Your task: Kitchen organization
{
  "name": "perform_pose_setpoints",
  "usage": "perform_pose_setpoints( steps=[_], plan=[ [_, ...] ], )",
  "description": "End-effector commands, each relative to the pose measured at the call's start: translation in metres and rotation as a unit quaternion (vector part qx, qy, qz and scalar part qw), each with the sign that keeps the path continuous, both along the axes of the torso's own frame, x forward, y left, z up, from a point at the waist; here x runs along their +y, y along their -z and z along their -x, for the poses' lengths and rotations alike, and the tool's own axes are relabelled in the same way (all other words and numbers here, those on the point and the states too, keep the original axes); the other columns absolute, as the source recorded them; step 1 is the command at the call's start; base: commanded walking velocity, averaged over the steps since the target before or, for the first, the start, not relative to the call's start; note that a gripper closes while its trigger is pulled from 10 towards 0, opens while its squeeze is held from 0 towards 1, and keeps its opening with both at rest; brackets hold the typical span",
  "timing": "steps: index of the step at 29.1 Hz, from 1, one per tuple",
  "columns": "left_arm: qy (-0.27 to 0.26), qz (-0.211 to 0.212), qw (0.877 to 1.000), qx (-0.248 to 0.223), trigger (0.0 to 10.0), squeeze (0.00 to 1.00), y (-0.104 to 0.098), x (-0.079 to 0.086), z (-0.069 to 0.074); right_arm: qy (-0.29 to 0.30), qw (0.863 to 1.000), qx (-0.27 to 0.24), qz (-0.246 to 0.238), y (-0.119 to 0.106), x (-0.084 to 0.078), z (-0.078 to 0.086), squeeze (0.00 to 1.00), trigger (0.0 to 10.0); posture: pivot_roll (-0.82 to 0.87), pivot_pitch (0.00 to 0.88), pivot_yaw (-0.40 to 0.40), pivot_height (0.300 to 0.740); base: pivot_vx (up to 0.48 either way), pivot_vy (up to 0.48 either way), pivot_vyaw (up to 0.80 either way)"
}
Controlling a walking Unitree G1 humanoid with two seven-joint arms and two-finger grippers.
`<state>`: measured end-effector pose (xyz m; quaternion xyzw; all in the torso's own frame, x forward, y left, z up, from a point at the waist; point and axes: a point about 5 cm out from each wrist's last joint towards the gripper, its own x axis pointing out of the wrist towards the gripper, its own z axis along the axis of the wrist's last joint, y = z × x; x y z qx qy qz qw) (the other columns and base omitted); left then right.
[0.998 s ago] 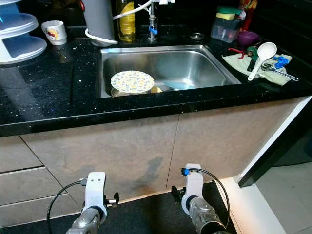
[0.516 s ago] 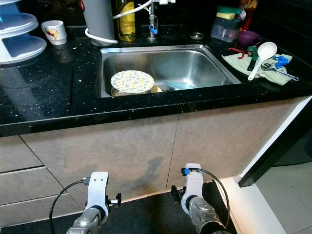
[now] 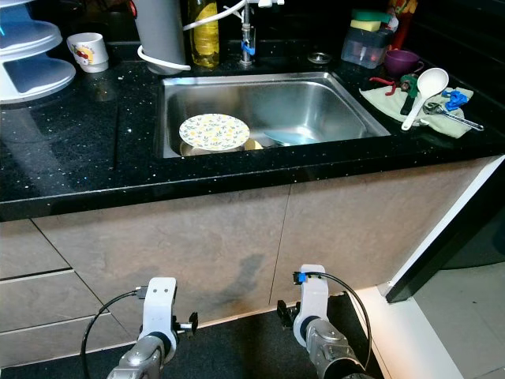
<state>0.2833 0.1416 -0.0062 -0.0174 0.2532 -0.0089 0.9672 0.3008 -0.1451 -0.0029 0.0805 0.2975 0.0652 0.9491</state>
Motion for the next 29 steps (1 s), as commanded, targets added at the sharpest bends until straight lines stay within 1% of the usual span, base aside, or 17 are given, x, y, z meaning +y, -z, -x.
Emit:
perform_pose_setpoints(
  steps=[1,29],
  plan=[
    [0.002,-0.002,1.000,0.024,10.0,0.00,0.0080,0.0005,0.0066,0.003,1.000,0.008,-0.004,0.0021,0.0002,0.0017,0.00,10.0,-0.05,0.184,-0.053,0.740,0.000,0.000,0.00],
    [-0.001,-0.001,1.000,0.030,10.0,0.00,0.0106,0.0018,0.0093,0.006,1.000,0.009,-0.006,0.0039,0.0000,0.0037,0.00,10.0,-0.05,0.168,-0.049,0.740,0.000,0.000,0.00]
  ],
)
